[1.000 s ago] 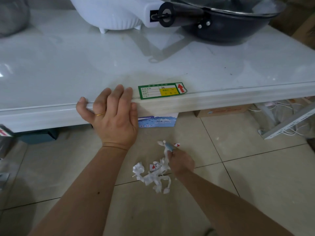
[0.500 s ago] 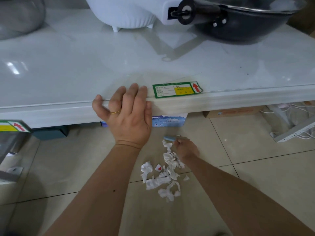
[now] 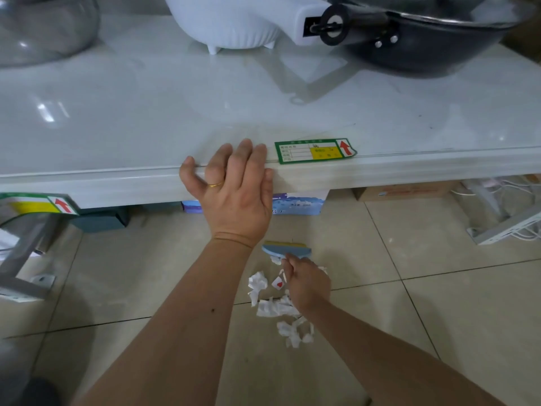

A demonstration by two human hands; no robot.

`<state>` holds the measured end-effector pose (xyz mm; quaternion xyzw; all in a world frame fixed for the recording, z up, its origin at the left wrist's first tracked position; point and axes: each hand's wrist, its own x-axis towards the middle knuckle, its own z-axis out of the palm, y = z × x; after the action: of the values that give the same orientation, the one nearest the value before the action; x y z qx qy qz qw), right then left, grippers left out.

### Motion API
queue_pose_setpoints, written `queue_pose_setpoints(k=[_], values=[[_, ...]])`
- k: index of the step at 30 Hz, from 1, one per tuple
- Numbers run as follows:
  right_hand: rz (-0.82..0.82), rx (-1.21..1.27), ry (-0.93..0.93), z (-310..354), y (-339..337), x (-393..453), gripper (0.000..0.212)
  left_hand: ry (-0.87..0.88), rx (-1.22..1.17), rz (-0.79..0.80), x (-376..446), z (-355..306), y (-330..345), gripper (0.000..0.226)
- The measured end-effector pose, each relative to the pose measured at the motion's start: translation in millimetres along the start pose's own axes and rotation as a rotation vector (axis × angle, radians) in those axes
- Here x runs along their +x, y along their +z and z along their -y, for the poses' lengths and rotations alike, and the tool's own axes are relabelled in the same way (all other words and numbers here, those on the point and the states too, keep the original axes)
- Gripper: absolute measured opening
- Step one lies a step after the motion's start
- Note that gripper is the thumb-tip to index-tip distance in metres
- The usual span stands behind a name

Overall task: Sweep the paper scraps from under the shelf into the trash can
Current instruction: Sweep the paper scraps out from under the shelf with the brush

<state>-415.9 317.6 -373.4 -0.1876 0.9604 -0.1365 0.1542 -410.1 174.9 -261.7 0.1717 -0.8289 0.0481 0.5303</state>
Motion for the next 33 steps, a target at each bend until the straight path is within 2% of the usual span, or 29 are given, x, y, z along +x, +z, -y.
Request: queue_pose_setpoints(k=[3, 9, 14, 17, 19, 22, 26, 28, 30, 33], values=[[0.037, 0.013, -0.088, 8, 1, 11, 0.04, 0.0, 0.009, -0.001, 0, 0, 0, 0.033], [0.284, -0.03, -0.28, 13, 13, 9, 0.037, 0.004, 0.011, 0.001, -1, 0, 1, 0.033], [0.115, -0.091, -0.33, 1, -8, -1, 0.039, -0.004, 0.01, 0.005, 0, -1, 0, 0.032], [-0.043, -0.037, -0.404, 0, -25, -15, 0.058, -0.008, 0.013, 0.022, 0, -2, -2, 0.033], [-0.042, -0.037, -0.395, 2, -33, -21, 0.052, -0.01, 0.011, 0.033, 1, -1, -3, 0.033], [0.043, -0.025, -0.276, 7, -36, -23, 0.036, -0.015, 0.008, 0.046, 1, -1, -4, 0.033], [0.342, -0.033, -0.176, 2, -24, -25, 0.039, -0.016, -0.001, 0.049, 1, -1, -3, 0.032], [0.421, -0.058, -0.147, -6, -15, -26, 0.037, -0.013, -0.002, 0.039, 0, 0, -2, 0.032], [0.415, -0.081, -0.136, -12, -10, -26, 0.033, -0.01, -0.001, 0.028, 0, 0, -1, 0.033], [0.303, -0.101, -0.103, -13, -6, -17, 0.037, -0.006, -0.002, 0.016, -1, 0, 0, 0.033]])
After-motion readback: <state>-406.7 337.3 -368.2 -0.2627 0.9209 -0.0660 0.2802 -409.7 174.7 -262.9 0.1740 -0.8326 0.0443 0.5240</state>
